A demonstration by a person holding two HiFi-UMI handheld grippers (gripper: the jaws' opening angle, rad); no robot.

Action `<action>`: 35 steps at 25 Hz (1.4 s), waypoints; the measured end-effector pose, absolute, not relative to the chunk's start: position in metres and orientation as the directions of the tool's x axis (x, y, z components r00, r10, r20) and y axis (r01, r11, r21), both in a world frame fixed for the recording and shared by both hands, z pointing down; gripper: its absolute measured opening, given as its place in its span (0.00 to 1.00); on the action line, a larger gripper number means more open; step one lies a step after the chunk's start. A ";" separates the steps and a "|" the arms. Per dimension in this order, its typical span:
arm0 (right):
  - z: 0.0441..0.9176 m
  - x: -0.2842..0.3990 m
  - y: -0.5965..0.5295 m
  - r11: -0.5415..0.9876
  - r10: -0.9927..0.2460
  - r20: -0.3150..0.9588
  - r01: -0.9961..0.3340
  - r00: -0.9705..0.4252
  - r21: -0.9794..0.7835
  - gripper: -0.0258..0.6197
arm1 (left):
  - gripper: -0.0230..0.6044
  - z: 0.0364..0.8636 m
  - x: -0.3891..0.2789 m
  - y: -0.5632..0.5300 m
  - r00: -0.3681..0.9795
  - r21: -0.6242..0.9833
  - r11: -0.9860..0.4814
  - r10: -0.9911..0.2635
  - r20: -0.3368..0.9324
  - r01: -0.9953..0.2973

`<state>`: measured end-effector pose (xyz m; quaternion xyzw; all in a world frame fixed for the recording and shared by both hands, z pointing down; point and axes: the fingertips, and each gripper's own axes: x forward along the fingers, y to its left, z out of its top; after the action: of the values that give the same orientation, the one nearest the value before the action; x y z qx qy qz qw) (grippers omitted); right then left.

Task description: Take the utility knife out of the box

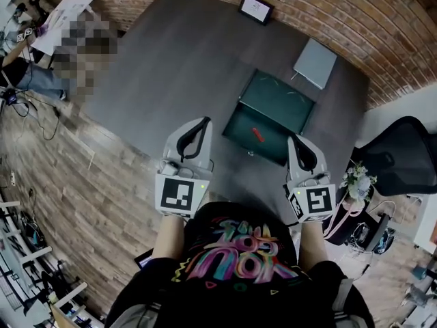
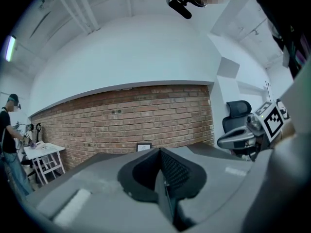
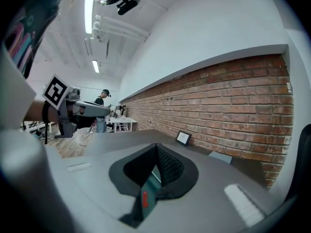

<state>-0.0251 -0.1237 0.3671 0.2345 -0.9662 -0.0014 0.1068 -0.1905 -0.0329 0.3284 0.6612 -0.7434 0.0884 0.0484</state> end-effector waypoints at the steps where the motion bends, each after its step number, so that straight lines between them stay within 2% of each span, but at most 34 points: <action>1: 0.367 -0.025 -0.129 0.889 -0.457 0.205 -0.456 -0.866 0.055 0.04 | 0.04 0.329 -0.190 -0.038 -0.113 -0.069 0.102 -0.975 0.192 -0.992; 19: 0.366 0.003 -0.159 0.752 -0.649 0.205 -0.659 -0.732 0.028 0.04 | 0.04 0.340 -0.160 -0.121 0.172 -0.070 -0.192 -0.959 0.226 -0.979; 35: 0.374 0.019 -0.174 0.672 -0.724 0.218 -0.741 -0.655 0.007 0.04 | 0.04 0.368 -0.132 -0.153 0.331 -0.058 -0.361 -0.900 0.285 -0.931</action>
<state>0.0188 -0.1738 0.3744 0.4029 -0.9087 0.0412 0.1014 -0.1316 -0.1534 0.3675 0.8137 -0.5624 0.1353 0.0576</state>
